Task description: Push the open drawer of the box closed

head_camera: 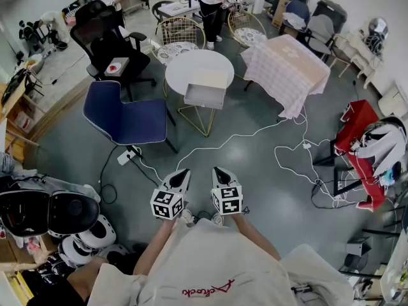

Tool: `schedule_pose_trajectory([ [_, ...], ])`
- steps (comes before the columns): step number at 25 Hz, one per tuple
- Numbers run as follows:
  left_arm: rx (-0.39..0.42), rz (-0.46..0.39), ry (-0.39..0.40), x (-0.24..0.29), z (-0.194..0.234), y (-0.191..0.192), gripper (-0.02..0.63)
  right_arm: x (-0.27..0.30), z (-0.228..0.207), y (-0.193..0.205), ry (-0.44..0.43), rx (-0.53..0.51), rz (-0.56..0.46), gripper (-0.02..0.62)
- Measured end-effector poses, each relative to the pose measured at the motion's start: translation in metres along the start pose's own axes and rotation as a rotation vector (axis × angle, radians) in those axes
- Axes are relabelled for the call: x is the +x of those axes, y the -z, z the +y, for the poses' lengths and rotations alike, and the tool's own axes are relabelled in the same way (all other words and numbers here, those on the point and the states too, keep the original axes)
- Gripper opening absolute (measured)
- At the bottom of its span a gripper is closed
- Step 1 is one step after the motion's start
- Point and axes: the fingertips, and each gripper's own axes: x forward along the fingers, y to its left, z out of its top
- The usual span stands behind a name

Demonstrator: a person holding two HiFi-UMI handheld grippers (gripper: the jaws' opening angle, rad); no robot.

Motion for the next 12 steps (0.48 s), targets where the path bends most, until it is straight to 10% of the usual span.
schedule_pose_trajectory([
  [12, 0.005, 0.001, -0.023, 0.012, -0.006, 0.006, 0.012, -0.006, -0.019, 0.011, -0.014, 0.015, -0.006, 0.015],
])
